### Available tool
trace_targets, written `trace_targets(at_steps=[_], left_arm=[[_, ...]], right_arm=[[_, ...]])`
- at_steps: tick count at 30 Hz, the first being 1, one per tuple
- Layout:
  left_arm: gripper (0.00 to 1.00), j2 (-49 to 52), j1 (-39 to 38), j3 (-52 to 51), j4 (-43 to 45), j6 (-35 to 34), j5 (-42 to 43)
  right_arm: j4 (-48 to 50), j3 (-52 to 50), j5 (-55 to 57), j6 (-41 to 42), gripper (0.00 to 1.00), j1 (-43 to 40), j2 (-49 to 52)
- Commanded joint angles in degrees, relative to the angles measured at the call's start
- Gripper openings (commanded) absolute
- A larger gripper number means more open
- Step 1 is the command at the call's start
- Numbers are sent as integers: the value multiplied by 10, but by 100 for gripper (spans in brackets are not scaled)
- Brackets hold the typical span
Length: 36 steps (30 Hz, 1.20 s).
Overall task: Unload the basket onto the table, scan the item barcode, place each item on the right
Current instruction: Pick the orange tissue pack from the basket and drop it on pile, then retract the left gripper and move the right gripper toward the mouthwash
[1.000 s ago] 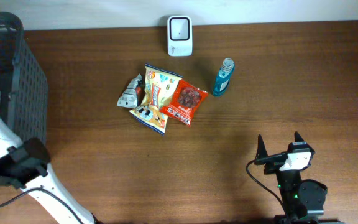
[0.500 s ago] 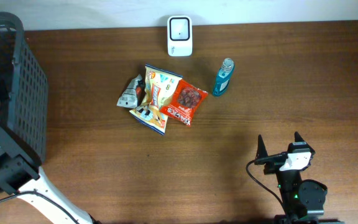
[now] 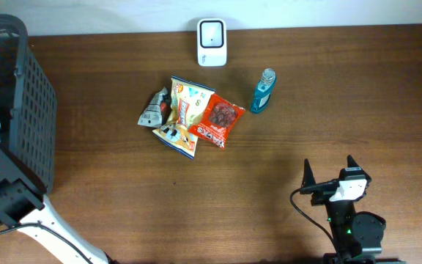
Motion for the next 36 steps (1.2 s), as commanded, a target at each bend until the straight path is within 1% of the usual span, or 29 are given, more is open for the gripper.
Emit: trace_targets(at_steps=[1, 2, 3, 5, 7, 10, 11, 12, 13, 14, 15, 16, 17, 18, 19, 21, 22, 23, 24, 26, 28, 29, 30, 31, 32, 34, 36], left_arm=[[0, 12, 4, -5, -6, 5, -8], [0, 6, 1, -5, -8, -8, -13], [0, -8, -5, -5, -8, -34, -20], [0, -65, -22, -5, -7, -89, -23], [0, -158, -43, -5, 8, -150, -23], [0, -292, -67, -5, 32, -275, -22], [0, -314, -73, -5, 36, -289, -16], [0, -354, -88, -5, 44, -291, 43], [0, -384, -104, -5, 43, -312, 124], [0, -409, -132, -5, 28, -376, 276], [0, -414, -159, -5, 6, -453, 409], [0, -412, -196, -5, -26, -486, 509], [0, -410, -240, -5, -78, -485, 533], [0, -406, -296, -5, -149, -457, 520], [0, -398, -348, -5, -209, -433, 462], [0, -368, -442, -5, -304, -432, 261], [0, -343, -481, -5, -333, -432, 158], [0, -319, -505, -5, -341, -432, 95], [0, -266, -536, -5, -340, -432, 29], [0, -204, -546, -5, -339, -433, 25], [0, -136, -545, -5, -338, -433, 70], [2, -111, -545, -5, -336, -433, 106], [12, -106, -545, -5, -334, -433, 115], [57, -106, -545, -5, -331, -432, 115], [99, -111, -545, -2, -328, -432, 115], [99, -120, -544, 25, -351, -421, 115], [99, -139, -542, 98, -408, -421, 114]], right_arm=[[0, -5, 7, 5, 98, 5, -3], [0, -5, 7, 5, 99, 5, -3], [0, -5, 7, 5, 98, 5, -3], [0, -5, 7, 5, 98, 5, -3], [0, -5, 7, 5, 98, 5, -3], [0, -5, 7, 5, 98, 5, -3], [0, -5, 7, 5, 98, 5, -3], [0, -5, 7, 5, 98, 5, -3], [0, -5, 7, 5, 98, 5, -3], [0, -5, 7, 5, 98, 5, -3], [0, -5, 7, 5, 98, 5, -3], [0, -5, 7, 5, 98, 5, -3], [0, -5, 7, 5, 98, 5, -3], [0, -5, 7, 5, 98, 5, -3], [0, -5, 7, 5, 98, 5, -3], [0, -5, 7, 5, 98, 5, -3], [0, -5, 7, 5, 98, 5, -3], [0, -5, 7, 5, 98, 5, -3], [0, -5, 7, 5, 98, 5, -3], [0, -5, 7, 5, 98, 5, -3], [0, -5, 7, 5, 98, 5, -3], [0, -5, 7, 5, 98, 5, -3], [0, -5, 7, 5, 98, 5, -3], [0, -5, 7, 5, 98, 5, -3], [0, -5, 7, 5, 98, 5, -3], [0, -5, 7, 5, 98, 5, -3], [0, -5, 7, 5, 98, 5, -3]])
